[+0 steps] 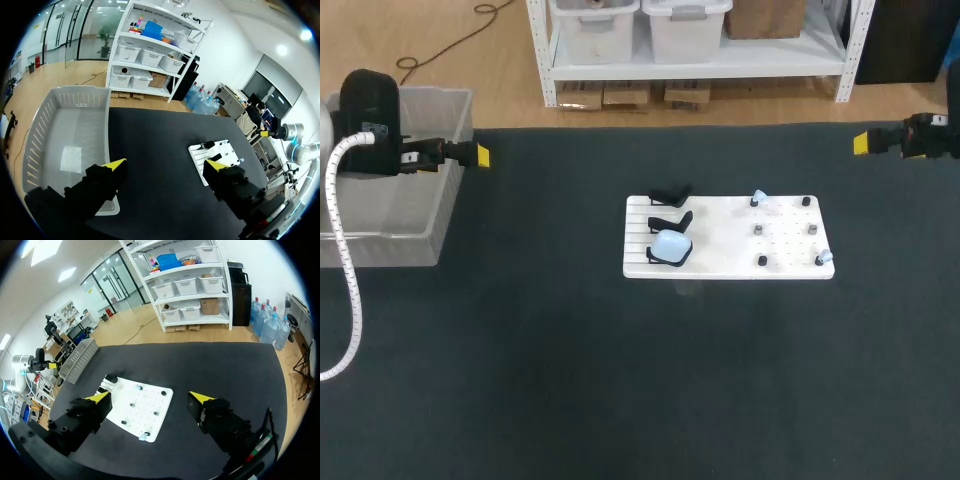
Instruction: Pick up each earbud case from the left stands, insert the matching earbuds, close the lid, and place the case in the box.
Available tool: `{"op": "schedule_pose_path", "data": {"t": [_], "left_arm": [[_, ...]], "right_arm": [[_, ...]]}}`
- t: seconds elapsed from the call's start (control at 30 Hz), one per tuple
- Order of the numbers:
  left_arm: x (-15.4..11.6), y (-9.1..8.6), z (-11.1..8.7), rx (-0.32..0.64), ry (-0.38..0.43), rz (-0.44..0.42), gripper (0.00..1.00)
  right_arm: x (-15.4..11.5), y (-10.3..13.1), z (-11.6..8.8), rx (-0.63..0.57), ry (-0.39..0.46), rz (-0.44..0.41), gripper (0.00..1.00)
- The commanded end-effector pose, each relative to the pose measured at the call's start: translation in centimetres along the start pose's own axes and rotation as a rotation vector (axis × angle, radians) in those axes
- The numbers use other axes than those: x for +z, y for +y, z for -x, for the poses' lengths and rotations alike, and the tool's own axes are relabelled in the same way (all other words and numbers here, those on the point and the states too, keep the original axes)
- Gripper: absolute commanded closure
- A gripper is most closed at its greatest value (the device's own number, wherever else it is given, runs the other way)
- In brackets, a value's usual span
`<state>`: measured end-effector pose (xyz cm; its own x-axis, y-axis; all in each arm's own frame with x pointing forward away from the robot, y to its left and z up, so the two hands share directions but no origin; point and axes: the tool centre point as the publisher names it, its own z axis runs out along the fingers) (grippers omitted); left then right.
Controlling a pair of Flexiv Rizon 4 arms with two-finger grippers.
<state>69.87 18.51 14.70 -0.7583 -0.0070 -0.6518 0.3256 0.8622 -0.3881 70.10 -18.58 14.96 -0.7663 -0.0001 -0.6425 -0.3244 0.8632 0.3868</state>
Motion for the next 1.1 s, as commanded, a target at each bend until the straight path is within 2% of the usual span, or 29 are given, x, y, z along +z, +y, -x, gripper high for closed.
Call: {"op": "schedule_pose_path", "data": {"t": [0.03,0.77,0.97,1.1], "left_arm": [[0.0,-0.1,0.1,-0.001,0.004,0.004,0.00],[0.0,-0.1,0.1,-0.001,0.004,0.004,0.00],[0.2,-1.7,0.7,0.115,-0.020,-0.093,0.00],[0.5,-3.5,1.1,0.261,-0.028,-0.173,0.00]], "right_arm": [[0.0,0.0,0.0,0.000,0.000,0.001,0.00],[0.0,0.0,0.0,0.000,0.000,0.001,0.00],[0.0,0.0,0.0,0.000,0.000,0.001,0.00],[0.0,0.0,0.0,0.000,0.000,0.001,0.00]]}}
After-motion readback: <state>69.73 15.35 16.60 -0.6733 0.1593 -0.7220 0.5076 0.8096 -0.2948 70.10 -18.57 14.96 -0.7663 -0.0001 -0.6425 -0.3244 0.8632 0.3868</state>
